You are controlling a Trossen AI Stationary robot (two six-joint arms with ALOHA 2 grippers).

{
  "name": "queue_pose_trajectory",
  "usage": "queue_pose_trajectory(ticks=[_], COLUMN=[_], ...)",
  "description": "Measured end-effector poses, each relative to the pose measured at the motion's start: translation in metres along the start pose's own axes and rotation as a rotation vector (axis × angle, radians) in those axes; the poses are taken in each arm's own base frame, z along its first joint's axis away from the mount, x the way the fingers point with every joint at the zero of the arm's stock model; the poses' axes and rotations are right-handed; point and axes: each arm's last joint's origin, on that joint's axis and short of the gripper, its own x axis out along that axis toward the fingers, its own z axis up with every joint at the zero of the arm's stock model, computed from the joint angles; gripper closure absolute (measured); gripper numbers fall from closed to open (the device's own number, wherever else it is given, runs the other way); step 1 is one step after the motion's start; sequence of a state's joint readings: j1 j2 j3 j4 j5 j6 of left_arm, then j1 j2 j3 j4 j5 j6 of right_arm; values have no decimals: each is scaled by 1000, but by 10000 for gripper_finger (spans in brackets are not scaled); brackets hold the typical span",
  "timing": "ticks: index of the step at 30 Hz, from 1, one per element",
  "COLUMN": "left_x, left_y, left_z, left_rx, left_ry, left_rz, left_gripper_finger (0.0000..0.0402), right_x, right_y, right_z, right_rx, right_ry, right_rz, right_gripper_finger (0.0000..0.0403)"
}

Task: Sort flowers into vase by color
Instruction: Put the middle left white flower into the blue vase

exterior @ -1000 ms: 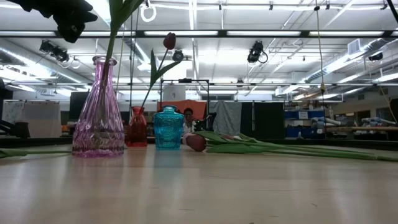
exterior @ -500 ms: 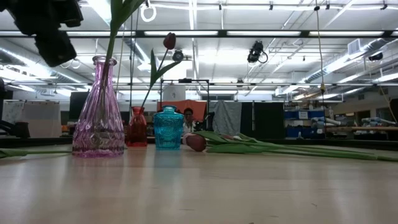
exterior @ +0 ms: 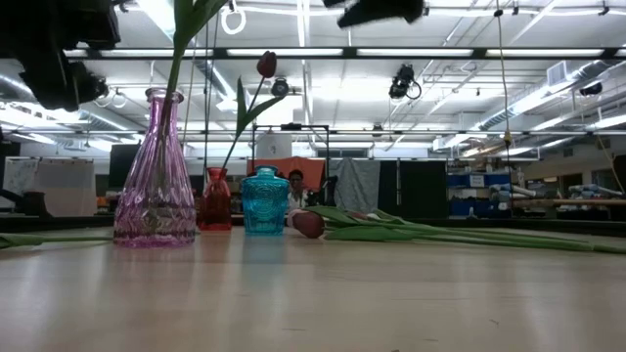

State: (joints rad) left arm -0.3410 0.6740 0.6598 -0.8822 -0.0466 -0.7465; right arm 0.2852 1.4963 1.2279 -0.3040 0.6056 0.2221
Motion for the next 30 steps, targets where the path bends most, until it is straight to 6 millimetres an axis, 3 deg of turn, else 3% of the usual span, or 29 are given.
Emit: queue_pose_trajectory(ticks=[7, 13, 30], left_x=[32, 63, 124], left_y=[-19, -31, -44], left_z=[1, -3, -20], left_rx=[-76, -129, -116], left_ry=[71, 148, 254], left_rz=[80, 147, 288], left_gripper_finger=[245, 245, 245], right_x=[1, 12, 15], right_y=[-27, -26, -34], right_z=[-47, -72, -69], right_rx=[118, 153, 66], right_ry=[-63, -99, -112], right_rz=[-4, 2, -17], right_gripper_finger=[141, 154, 165])
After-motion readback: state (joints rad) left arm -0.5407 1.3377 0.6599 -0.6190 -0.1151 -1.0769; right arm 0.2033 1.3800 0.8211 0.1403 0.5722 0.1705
